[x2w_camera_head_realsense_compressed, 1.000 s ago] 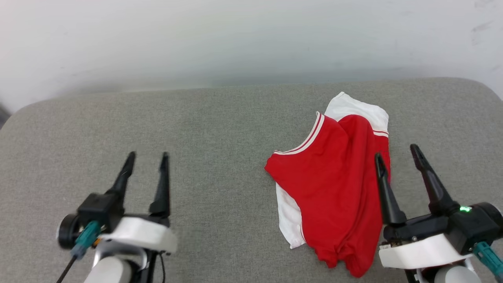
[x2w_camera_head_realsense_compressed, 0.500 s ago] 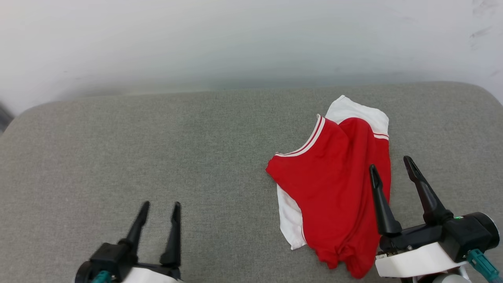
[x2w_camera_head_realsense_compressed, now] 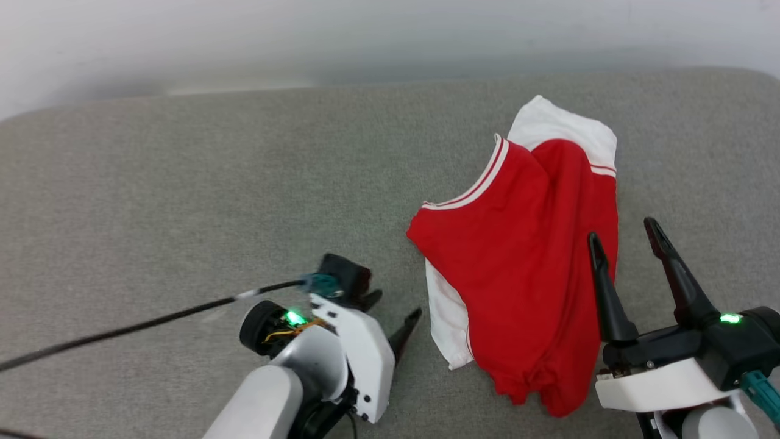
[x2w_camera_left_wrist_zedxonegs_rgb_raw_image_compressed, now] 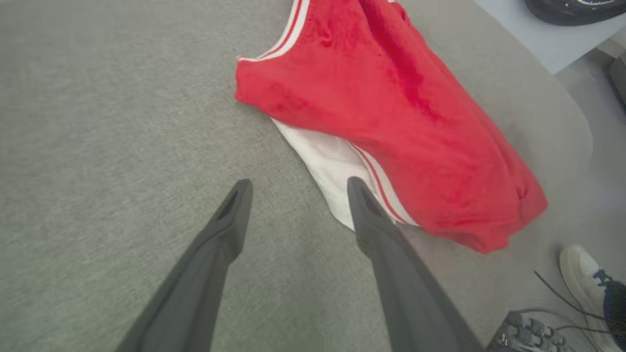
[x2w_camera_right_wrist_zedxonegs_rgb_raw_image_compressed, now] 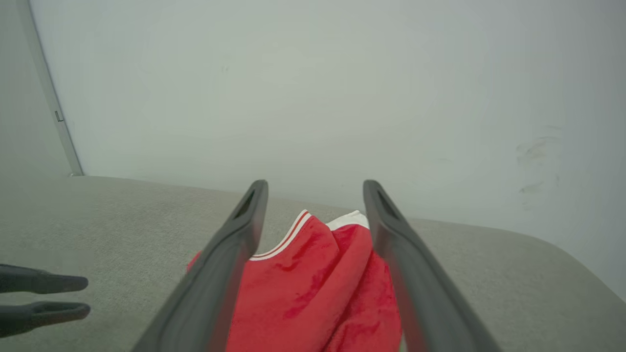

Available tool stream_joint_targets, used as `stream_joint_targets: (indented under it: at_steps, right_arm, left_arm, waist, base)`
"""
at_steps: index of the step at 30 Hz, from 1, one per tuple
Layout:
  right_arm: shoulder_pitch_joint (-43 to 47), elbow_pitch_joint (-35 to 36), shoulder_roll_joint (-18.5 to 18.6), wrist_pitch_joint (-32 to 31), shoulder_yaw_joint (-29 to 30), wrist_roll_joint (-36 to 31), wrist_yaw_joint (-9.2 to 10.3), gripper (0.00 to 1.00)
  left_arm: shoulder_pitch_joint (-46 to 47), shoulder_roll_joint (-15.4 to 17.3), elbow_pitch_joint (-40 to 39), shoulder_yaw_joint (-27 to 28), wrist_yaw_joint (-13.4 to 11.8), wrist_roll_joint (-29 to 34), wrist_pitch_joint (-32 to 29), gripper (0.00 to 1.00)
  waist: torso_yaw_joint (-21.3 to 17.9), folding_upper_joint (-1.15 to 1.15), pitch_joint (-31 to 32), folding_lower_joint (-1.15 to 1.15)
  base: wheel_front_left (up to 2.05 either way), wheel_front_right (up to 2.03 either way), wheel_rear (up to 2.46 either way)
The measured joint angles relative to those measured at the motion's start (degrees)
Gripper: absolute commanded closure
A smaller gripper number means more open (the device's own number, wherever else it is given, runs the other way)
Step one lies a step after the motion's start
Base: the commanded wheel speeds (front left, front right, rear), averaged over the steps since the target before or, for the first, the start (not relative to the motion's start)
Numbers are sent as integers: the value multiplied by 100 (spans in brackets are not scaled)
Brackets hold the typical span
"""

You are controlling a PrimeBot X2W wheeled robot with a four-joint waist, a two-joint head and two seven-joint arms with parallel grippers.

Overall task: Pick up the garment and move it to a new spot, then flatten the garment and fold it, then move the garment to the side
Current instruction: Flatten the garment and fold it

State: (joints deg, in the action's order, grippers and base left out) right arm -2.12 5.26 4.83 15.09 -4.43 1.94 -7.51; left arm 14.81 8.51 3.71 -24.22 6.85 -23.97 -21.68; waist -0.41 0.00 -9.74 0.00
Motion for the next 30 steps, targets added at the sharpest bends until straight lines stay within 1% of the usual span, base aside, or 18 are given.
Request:
stream_joint_targets:
  at_steps: [2,3,6,9,16,17,18,23,25,27,30]
  right_arm:
    - [-61,21,-2,0,23,0,0,0]
    - [-88,32,-5,0,33,0,0,0]
    - [-154,53,-20,0,56,0,0,0]
    - [-196,64,-35,0,93,0,0,0]
    - [-300,94,-92,0,130,0,0,0]
    - [-329,96,-97,0,137,0,0,0]
    - [-353,99,-99,0,151,0,0,0]
    - [-358,52,-121,0,221,-29,0,0]
    - [-353,18,-126,0,223,-35,0,0]
    - [-336,-15,-131,0,225,-41,0,0]
    - [-279,-76,-137,0,221,-41,0,0]
  left_arm:
    - [197,66,120,-292,15,3,-646,0]
    - [269,66,152,-369,21,-45,-846,0]
    - [609,-29,246,-527,27,-157,-1151,0]
    - [863,-73,477,-630,31,-192,-1333,0]
    - [1257,-157,1060,-722,-13,-8,-1306,0]
    - [1265,-165,1123,-735,-13,-19,-1290,66]
    - [1274,-168,1157,-751,-12,-43,-1257,100]
    - [1179,-141,1306,-751,-4,-105,-927,100]
    - [1044,-79,1290,-702,-48,-90,-742,100]
    - [919,59,1226,-581,-169,-57,-519,100]
    - [725,279,1043,-294,-453,14,-143,100]
  waist:
    - [-52,0,-136,0]
    - [-83,0,-204,0]
    - [-174,0,-409,0]
    - [-260,0,-607,0]
    - [-423,0,-943,0]
    - [-434,0,-968,0]
    - [-437,0,-986,0]
    - [-368,0,-921,0]
    - [-326,0,-838,0]
    - [-277,0,-731,0]
    - [-191,0,-541,0]
  base:
    - [0,0,0]
    - [0,0,0]
    - [0,0,0]
    - [0,0,0]
    - [0,0,0]
    - [0,0,0]
    - [0,0,0]
    - [0,0,0]
    - [0,0,0]
    - [0,0,0]
    - [0,0,0]
